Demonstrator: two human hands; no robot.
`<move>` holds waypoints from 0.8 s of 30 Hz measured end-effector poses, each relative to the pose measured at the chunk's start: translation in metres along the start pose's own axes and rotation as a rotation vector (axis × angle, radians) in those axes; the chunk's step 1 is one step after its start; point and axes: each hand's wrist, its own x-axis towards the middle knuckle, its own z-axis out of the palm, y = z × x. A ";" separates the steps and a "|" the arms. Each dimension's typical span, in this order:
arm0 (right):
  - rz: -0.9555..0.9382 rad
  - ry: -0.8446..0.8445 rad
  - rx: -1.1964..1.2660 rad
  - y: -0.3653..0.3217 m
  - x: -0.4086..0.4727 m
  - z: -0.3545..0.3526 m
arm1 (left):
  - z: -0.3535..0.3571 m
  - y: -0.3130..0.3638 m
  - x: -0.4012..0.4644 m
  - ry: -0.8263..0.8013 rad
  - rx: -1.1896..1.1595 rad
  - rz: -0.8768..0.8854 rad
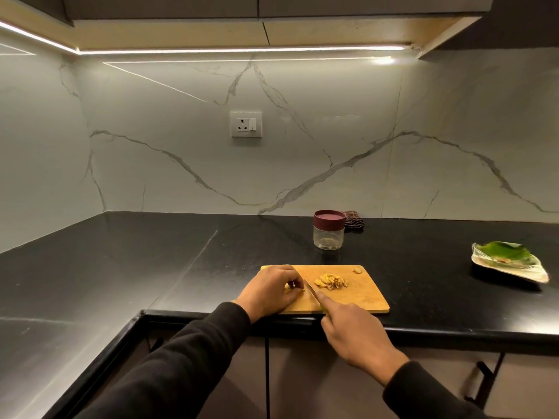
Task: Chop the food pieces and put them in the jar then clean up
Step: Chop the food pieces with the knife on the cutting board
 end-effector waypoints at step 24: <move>-0.028 -0.050 0.009 -0.007 0.018 0.008 | -0.024 0.008 0.031 -0.203 0.164 0.028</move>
